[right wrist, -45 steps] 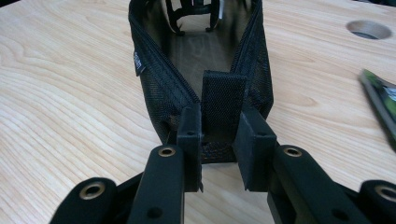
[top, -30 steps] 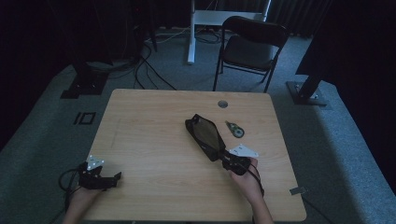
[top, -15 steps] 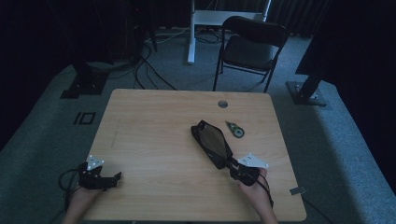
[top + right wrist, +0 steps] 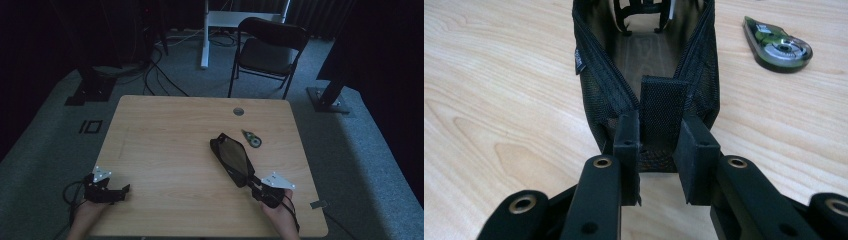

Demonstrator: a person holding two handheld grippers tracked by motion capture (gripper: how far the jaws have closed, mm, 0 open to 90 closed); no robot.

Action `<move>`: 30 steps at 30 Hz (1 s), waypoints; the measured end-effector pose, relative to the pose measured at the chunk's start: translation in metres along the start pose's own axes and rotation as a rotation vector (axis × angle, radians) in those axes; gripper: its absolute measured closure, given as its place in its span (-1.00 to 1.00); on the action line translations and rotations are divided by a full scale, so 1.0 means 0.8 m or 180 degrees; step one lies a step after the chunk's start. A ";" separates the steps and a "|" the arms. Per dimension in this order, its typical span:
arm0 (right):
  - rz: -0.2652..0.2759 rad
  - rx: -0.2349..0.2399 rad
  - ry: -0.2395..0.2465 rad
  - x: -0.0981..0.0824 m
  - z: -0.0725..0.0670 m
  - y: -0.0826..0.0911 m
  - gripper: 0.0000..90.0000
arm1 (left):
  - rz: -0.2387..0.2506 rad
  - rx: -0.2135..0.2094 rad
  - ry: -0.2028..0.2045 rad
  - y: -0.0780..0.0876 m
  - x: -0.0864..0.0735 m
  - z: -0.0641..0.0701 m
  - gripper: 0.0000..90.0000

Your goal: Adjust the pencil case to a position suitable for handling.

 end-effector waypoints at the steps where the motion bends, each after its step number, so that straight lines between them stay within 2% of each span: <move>1: 0.0004 -0.0003 -0.0018 -0.001 0.000 0.002 0.62 | -0.0002 0.0001 -0.0002 0.000 0.000 0.000 -1.00; 7: 0.0015 -0.0015 -0.0062 -0.008 -0.004 0.010 0.62 | -0.0002 0.0000 -0.0001 0.000 0.000 0.000 -1.00; 16: 0.0006 -0.0020 -0.0017 -0.010 -0.010 0.018 0.60 | -0.0001 0.0000 0.0000 0.000 0.000 0.000 -1.00; 25: 0.0146 0.0036 0.0012 0.008 -0.012 0.028 0.34 | -0.0002 0.0001 -0.0001 0.000 0.000 0.000 -1.00; 30: 0.0228 -0.0006 0.0000 0.019 -0.003 0.035 0.27 | -0.0001 0.0000 -0.0001 0.000 0.000 0.000 -1.00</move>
Point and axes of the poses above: each handheld gripper's, and its own axes: y roughly backward along the jaws, x roughly out of its top, z roughly to its right, the point moved 8 cm from there along -y, roughly forward along the jaws, and after that the axes turned 1 degree about z, right-handed, at the moved point
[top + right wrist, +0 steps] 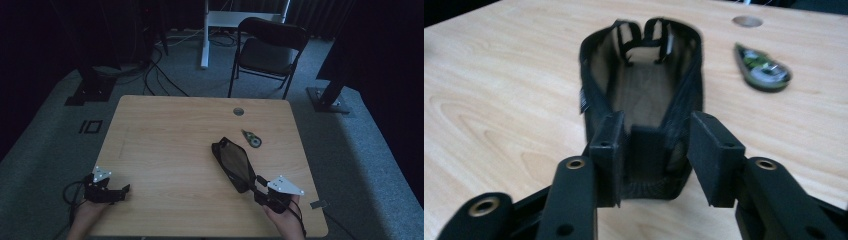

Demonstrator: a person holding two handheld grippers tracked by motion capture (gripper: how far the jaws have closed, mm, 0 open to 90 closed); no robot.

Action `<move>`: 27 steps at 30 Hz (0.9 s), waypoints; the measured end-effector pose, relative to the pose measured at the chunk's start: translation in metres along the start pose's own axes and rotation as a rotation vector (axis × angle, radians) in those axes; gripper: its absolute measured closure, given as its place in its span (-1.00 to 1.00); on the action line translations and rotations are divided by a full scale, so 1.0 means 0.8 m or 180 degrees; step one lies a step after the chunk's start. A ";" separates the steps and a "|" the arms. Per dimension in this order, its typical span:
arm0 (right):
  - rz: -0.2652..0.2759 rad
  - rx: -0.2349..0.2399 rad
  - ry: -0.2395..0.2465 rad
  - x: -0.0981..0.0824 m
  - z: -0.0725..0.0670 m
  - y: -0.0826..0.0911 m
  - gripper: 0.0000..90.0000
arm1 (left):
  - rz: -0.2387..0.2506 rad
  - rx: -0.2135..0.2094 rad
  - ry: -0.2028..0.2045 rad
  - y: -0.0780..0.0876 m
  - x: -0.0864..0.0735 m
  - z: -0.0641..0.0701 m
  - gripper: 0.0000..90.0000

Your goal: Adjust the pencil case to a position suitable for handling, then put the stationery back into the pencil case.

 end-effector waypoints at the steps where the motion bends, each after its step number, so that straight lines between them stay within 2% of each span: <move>1: 0.0009 -0.0004 -0.0003 0.002 0.003 0.001 0.24 | 0.0000 0.0000 0.0000 0.000 0.000 0.000 -1.00; 8: 0.0125 -0.0046 -0.0074 0.018 0.023 0.007 0.12 | 0.0000 0.0001 0.0000 0.000 0.000 0.000 -1.00; 14: 0.0168 -0.0050 -0.0128 0.022 0.046 0.003 -0.13 | 0.0000 0.0000 -0.0001 0.000 0.000 0.000 -1.00; 21: 0.0109 -0.0123 -0.0152 0.024 0.077 -0.012 -0.33 | 0.0000 0.0001 0.0000 0.000 0.000 0.000 -1.00; 27: 0.0037 -0.0143 -0.0126 0.023 0.093 -0.030 -0.36 | 0.0001 0.0000 0.0000 0.000 0.000 0.000 -1.00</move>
Point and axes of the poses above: each handheld gripper's, and its own axes: y roughly backward along the jaws, x roughly out of its top, z roughly to its right, the point moved 8 cm from there along -y, roughly forward along the jaws, and after that the axes turned 1 degree about z, right-handed, at the moved point
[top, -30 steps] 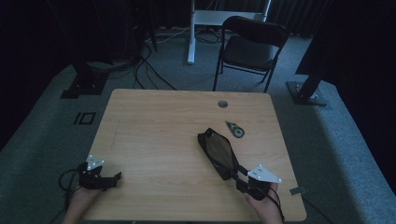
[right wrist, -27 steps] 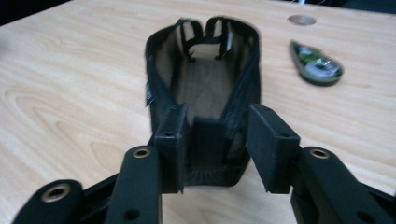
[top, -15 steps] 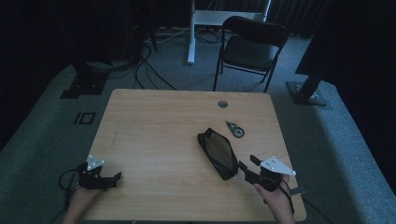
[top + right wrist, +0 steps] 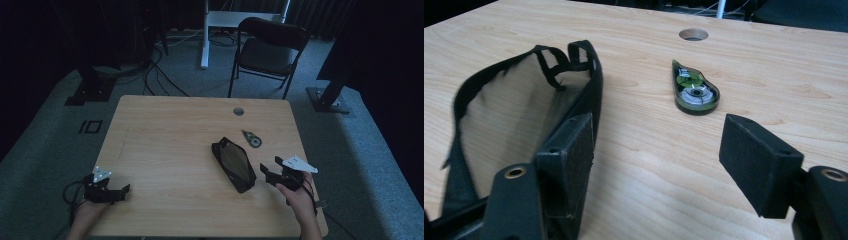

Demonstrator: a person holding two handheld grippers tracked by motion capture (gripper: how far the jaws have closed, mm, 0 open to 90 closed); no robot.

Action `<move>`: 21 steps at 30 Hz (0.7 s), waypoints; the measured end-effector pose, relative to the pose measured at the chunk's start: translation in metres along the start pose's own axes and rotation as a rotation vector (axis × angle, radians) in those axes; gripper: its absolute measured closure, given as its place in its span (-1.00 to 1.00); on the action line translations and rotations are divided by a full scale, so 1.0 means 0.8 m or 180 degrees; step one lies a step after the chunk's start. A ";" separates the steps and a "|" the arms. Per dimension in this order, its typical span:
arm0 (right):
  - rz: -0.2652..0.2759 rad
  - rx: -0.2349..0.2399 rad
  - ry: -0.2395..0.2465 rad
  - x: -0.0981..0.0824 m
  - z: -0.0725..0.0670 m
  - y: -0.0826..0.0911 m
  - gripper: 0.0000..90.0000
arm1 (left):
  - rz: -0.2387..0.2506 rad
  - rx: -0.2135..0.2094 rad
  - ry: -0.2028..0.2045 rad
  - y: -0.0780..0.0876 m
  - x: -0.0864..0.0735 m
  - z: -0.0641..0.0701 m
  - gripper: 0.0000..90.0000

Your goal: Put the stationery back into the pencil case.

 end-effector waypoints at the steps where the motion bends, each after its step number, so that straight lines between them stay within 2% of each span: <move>1: -0.0005 0.0007 -0.0010 0.000 0.002 -0.003 -0.37 | 0.0000 0.0000 0.0000 0.000 0.000 0.000 -1.00; 3: 0.0001 0.0010 0.0014 0.001 0.006 -0.011 -0.37 | -0.0002 0.0001 0.0000 0.000 0.000 0.000 -1.00; 5: 0.0002 0.0023 -0.0027 0.002 0.010 -0.019 -0.37 | 0.0000 0.0000 0.0000 0.000 0.000 0.000 -1.00; 7: -0.0043 -0.0017 0.0039 0.001 0.014 -0.027 -0.37 | 0.0001 0.0000 0.0001 0.000 0.000 0.000 -1.00; 11: -0.0118 0.0004 0.0060 0.001 0.018 -0.043 -0.39 | 0.0004 0.0000 0.0005 0.000 0.000 0.000 -1.00; 16: -0.0153 -0.0001 0.0066 0.007 0.024 -0.061 -0.40 | -0.0001 -0.0001 0.0004 0.000 0.000 0.000 -1.00; 21: -0.0179 0.0016 0.0137 0.015 0.028 -0.080 -0.47 | 0.0000 -0.0002 0.0006 0.000 0.000 0.000 -1.00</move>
Point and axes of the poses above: each handheld gripper's, and its own axes: y roughly backward along the jaws, x roughly out of its top, z roughly to its right, the point moved 8 cm from there along -y, roughly forward along the jaws, and after that the axes turned 1 degree about z, right-handed, at the moved point
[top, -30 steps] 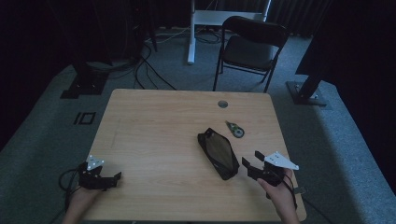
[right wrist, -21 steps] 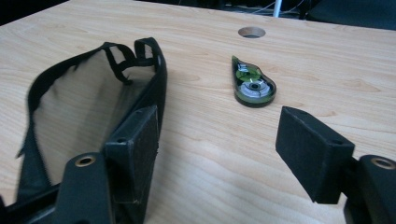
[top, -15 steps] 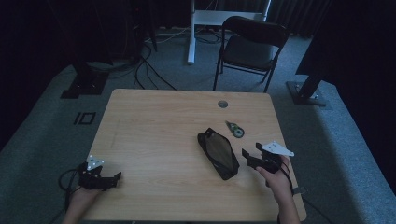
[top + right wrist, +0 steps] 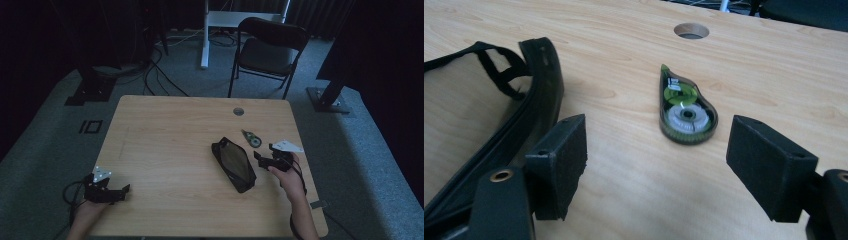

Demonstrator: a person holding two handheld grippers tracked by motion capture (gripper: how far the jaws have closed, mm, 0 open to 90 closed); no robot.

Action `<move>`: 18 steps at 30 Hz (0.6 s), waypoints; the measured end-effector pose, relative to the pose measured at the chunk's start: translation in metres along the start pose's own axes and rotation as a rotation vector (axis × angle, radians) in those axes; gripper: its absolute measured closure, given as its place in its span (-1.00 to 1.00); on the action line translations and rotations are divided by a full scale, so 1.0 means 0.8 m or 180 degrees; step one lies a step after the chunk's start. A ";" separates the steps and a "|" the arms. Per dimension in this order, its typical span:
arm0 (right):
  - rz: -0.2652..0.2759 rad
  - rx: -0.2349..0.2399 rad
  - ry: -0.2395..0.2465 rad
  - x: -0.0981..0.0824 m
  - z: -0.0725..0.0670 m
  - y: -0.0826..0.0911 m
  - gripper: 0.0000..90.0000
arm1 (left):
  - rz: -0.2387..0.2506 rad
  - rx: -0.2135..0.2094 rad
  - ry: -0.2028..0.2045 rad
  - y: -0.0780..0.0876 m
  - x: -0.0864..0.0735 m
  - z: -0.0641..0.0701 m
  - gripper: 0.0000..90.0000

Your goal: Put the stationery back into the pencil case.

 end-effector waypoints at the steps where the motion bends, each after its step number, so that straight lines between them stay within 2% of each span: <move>1: -0.0004 -0.0001 0.0015 0.001 0.001 -0.003 -0.48 | -0.0001 0.0000 -0.0001 0.000 0.000 0.000 -1.00; 14: -0.0123 -0.0067 0.0183 0.018 0.014 -0.047 -0.45 | 0.0000 0.0000 0.0000 0.000 0.000 0.000 -1.00; 18: -0.0159 -0.0060 0.0168 0.018 0.018 -0.059 -0.45 | -0.0001 0.0001 -0.0002 0.000 0.000 0.000 -1.00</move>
Point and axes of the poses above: each handheld gripper's, and its own axes: y roughly backward along the jaws, x roughly out of its top, z roughly to its right, the point moved 8 cm from there along -y, roughly forward along the jaws, and after that the axes turned 1 degree about z, right-handed, at the moved point
